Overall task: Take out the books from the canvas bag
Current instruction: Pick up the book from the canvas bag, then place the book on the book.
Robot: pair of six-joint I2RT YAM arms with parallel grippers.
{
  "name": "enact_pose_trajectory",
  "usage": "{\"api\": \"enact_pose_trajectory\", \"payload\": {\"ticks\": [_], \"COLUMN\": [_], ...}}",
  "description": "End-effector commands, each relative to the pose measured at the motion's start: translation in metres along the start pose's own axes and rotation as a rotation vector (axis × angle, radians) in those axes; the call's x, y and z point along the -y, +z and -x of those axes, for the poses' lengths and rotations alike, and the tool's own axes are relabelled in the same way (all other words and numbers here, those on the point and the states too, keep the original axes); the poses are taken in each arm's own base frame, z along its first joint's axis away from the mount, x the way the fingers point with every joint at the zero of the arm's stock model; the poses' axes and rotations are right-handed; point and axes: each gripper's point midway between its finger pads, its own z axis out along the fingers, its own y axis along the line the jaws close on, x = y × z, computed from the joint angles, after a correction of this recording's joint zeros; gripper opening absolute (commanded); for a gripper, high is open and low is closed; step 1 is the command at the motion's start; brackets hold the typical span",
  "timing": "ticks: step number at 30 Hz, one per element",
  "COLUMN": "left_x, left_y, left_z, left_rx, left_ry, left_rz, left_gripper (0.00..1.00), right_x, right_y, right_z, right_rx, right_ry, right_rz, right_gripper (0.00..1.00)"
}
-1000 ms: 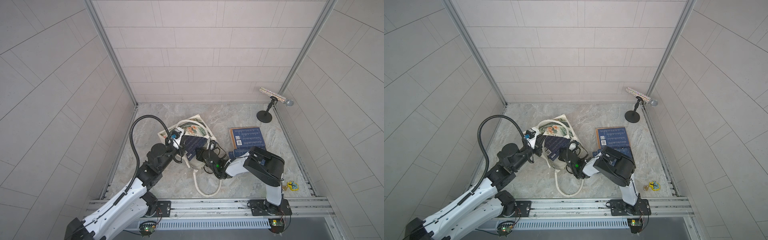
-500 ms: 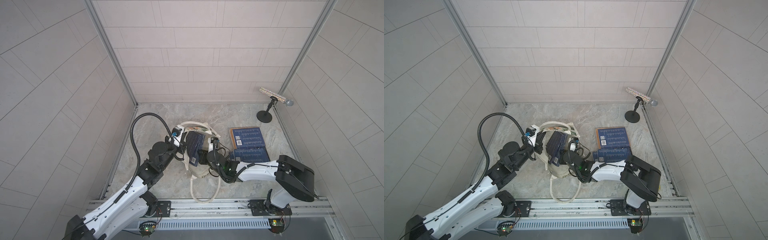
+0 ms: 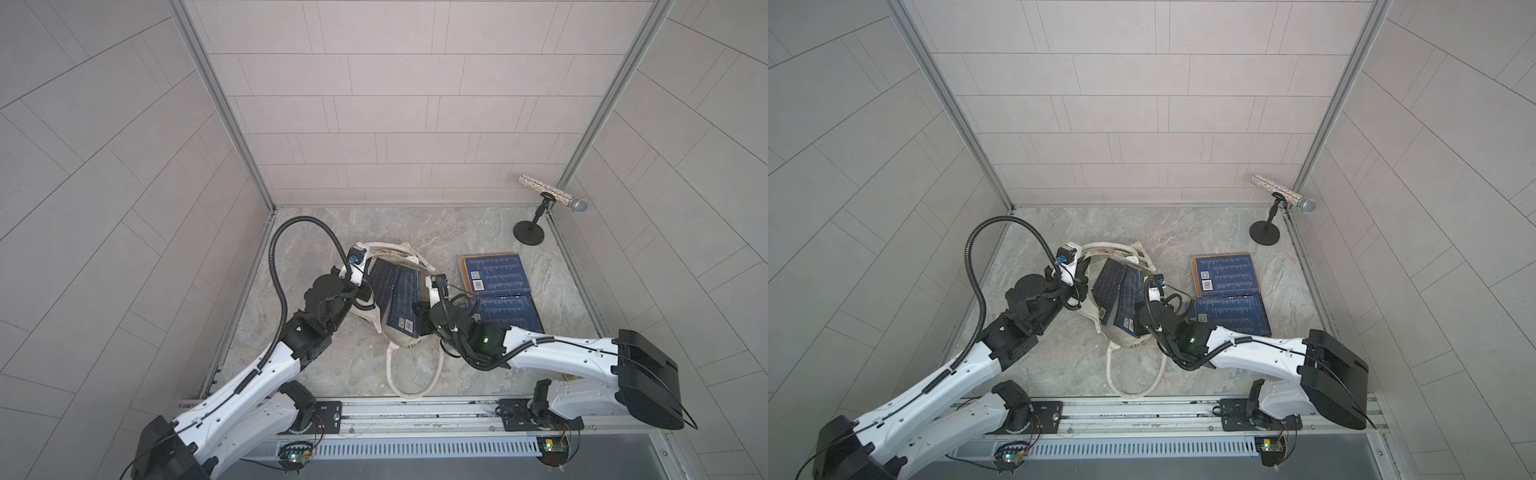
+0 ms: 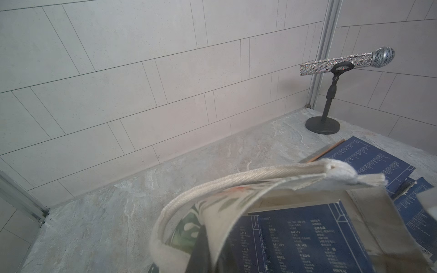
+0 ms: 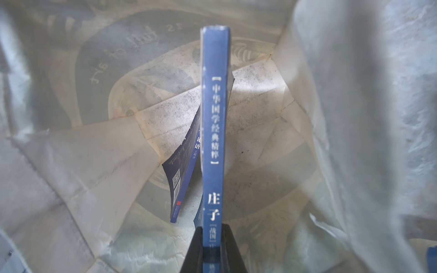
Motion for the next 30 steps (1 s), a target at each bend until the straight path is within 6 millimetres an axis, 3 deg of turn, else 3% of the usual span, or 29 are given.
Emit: {"api": "enact_pose_trajectory", "payload": {"ticks": [1,9,16,18,23,30], "left_x": [-0.006,-0.006,-0.009,-0.008,-0.007,-0.004], "left_y": [0.001,0.001,0.001,0.001,0.002,0.003], "left_z": [0.009,0.01,0.009,0.009,0.009,0.006], "left_rx": [0.007,0.007,0.0,0.0,-0.002,-0.01], "left_ry": [0.003,0.002,0.003,0.003,0.004,0.007], "left_rz": [0.029,0.03,0.044,0.042,0.035,0.018], "left_gripper": [0.0,0.0,0.0,0.0,0.0,0.0], "right_x": [-0.018,-0.035,-0.046,-0.036,-0.016,0.039], "right_y": [-0.013,-0.032,-0.073,-0.084,-0.123,-0.176], "right_z": [0.007,0.01,0.03,0.033,0.065,0.108], "right_rx": [0.011,0.026,0.115,0.142,0.268,0.504], "right_ry": [-0.111,-0.208,-0.273,-0.267,-0.187,0.026], "right_rz": [0.07,0.197,0.328,0.323,0.285,0.156], "right_gripper": [0.0,0.0,0.0,0.0,0.0,0.0]}}
